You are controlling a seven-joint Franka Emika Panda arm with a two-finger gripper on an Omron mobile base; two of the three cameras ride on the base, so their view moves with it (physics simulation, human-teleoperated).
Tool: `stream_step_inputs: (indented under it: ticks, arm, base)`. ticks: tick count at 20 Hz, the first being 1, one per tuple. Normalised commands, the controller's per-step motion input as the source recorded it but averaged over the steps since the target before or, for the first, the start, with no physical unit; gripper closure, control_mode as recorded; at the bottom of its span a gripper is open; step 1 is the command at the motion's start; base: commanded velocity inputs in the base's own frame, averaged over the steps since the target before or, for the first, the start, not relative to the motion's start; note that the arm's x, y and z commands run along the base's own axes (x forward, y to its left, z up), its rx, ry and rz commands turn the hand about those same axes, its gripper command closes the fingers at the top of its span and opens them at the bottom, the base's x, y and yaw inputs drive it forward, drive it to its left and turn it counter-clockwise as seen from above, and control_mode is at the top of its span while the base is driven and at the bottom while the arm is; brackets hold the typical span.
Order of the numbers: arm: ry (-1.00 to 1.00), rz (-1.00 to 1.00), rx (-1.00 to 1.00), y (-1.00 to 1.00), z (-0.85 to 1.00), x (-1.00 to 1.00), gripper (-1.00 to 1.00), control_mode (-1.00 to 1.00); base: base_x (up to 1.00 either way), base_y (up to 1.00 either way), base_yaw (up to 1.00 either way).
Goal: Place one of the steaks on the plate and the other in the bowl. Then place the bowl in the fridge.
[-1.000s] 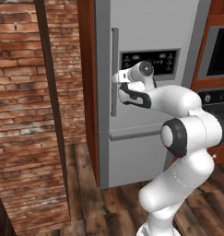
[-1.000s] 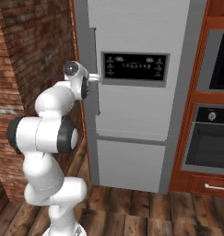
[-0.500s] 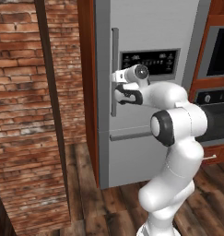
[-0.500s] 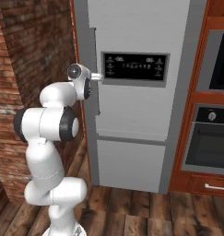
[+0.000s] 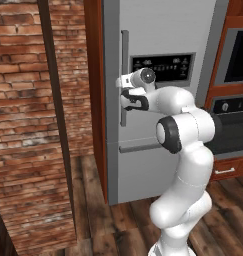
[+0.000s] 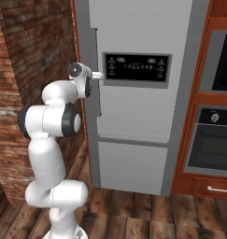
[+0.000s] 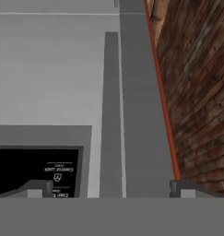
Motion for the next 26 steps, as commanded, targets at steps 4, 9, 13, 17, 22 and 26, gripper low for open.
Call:
stream_step_inputs:
  ticks: [4, 9, 13, 17, 22, 26]
  arm:
    - [-0.02, 0.04, 0.00, 0.00, 0.00, 0.27, -1.00, -1.00]
    - [-0.01, 0.05, 0.00, 0.00, 0.00, 0.41, -1.00, -1.00]
    - [0.00, 0.06, 0.00, 0.00, 0.00, 0.41, -1.00, -1.00]
    - [0.00, 0.04, 0.00, 0.00, 0.00, 0.36, -1.00, -1.00]
    - [0.00, 0.02, 0.00, 0.00, 0.00, 0.29, -1.00, -1.00]
    - [0.00, 0.00, 0.00, 0.00, 0.00, 0.29, -1.00, -1.00]
  base:
    - [0.00, 0.00, 0.00]
    - [0.00, 0.00, 0.00]
    - [0.00, 0.00, 0.00]
    - [0.00, 0.00, 0.00]
    - [0.00, 0.00, 0.00]
    - [0.00, 0.00, 0.00]
